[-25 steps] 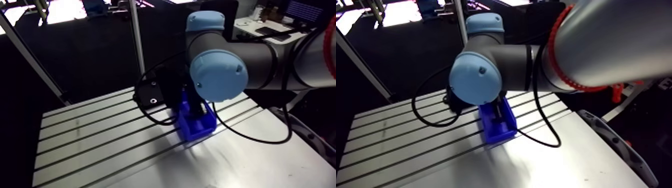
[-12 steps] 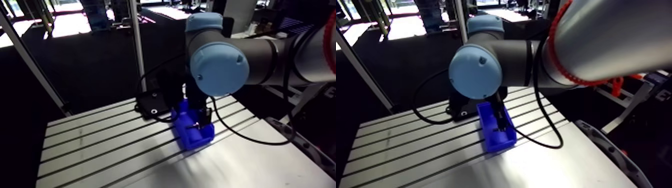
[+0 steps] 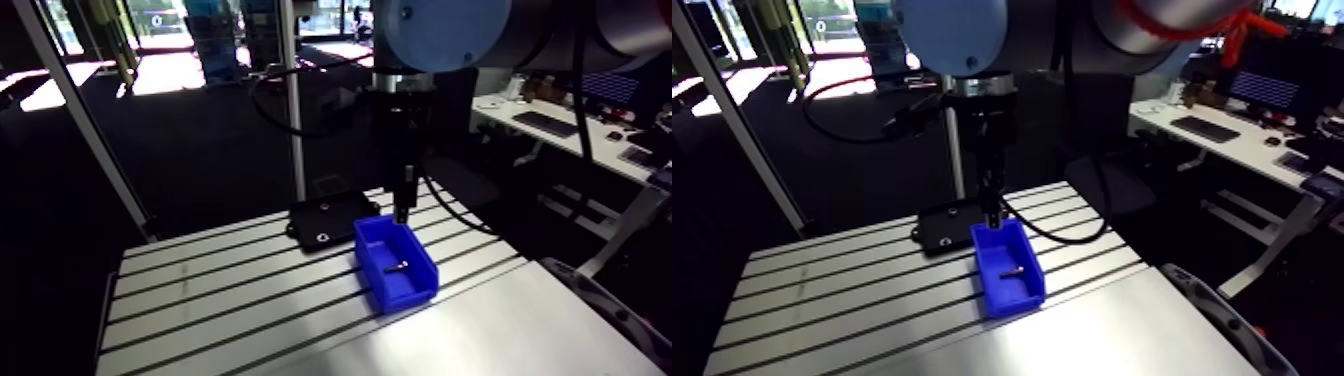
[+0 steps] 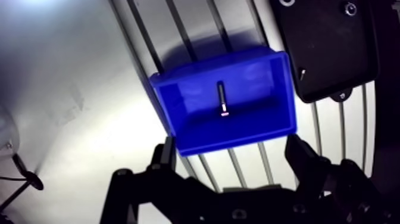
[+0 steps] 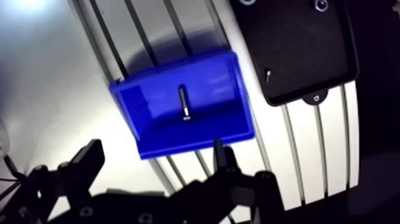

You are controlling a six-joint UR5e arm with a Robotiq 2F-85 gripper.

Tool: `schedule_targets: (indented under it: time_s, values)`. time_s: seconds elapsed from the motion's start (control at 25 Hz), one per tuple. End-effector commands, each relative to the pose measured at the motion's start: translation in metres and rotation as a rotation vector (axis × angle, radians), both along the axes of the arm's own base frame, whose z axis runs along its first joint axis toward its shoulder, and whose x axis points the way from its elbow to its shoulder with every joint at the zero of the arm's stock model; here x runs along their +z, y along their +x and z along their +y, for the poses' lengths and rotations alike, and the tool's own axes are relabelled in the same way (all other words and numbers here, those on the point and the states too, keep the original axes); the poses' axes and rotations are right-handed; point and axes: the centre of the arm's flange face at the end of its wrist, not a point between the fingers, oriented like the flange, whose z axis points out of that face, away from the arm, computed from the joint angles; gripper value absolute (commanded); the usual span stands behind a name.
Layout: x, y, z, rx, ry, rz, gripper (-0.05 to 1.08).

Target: Pick up the M10 bolt from the tray and put it into the blue bin.

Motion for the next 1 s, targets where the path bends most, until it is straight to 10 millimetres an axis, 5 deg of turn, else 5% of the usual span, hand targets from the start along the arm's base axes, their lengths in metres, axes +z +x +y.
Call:
schedule_targets:
  time_s: [0.04, 0.44, 0.76, 1.0]
  values:
    - [0.106, -0.029, -0.009, -0.570, 0.044, 0.040, 0.01]
    - [0.187, -0.051, -0.047, -1.005, 0.083, 0.096, 0.01]
    - [0.197, -0.047, -0.115, -1.127, 0.109, 0.085, 0.01]
    - [0.207, -0.042, -0.112, -1.174, 0.105, 0.078, 0.01]
